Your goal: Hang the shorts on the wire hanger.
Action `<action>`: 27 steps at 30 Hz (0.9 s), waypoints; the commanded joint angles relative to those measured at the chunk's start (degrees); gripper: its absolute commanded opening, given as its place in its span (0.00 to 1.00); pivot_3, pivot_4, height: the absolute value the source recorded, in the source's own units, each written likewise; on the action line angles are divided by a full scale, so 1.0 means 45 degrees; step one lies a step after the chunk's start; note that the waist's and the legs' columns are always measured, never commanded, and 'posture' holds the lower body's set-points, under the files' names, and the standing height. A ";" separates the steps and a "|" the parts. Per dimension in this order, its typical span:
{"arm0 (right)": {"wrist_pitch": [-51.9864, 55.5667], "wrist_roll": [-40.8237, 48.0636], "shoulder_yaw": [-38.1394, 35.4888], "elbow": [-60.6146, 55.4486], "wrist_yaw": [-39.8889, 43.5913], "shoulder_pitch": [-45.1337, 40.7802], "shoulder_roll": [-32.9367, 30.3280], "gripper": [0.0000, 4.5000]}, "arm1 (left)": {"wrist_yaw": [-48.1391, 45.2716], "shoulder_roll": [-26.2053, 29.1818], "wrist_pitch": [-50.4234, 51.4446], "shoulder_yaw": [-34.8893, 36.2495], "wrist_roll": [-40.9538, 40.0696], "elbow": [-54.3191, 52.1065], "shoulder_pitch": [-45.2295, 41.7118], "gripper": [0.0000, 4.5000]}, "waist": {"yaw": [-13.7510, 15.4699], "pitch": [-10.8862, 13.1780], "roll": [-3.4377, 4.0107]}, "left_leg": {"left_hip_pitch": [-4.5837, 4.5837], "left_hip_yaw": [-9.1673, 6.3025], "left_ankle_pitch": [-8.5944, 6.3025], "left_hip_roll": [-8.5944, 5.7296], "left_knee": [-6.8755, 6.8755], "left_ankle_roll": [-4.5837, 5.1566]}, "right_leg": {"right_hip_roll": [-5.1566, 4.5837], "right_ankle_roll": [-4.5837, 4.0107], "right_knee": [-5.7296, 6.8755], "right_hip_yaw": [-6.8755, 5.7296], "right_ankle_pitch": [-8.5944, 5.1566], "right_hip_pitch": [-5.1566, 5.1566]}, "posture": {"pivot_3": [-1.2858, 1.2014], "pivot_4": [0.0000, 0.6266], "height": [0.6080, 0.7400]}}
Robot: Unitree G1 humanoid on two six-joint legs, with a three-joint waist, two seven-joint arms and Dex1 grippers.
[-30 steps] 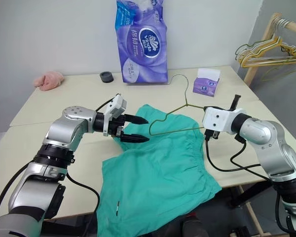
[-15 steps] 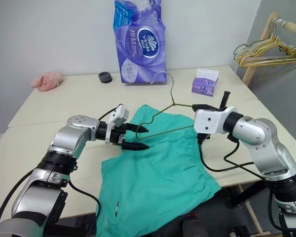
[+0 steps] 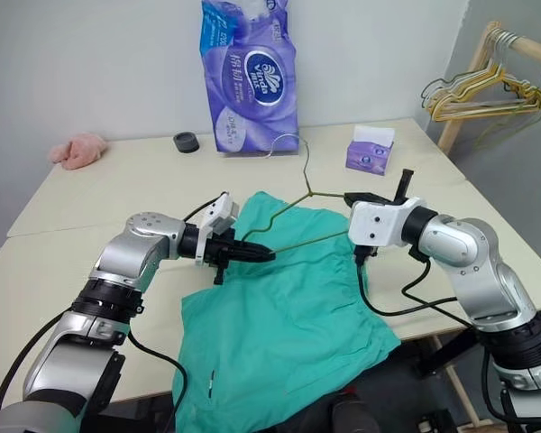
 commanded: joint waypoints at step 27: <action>0.6931 0.5254 -0.1859 -0.2303 0.4040 0.1141 -0.2799 0.88 | -0.0558 0.0595 -0.2261 -0.0421 0.1043 -0.1149 0.0551 0.00 | -0.0027 0.0000 0.0000 | 0.0000 -0.0001 -0.0001 0.0000 -0.0010 0.0000 | -0.0014 0.0000 -0.0008 -0.0009 -0.0001 0.0002 | 0.43 0.11 1.00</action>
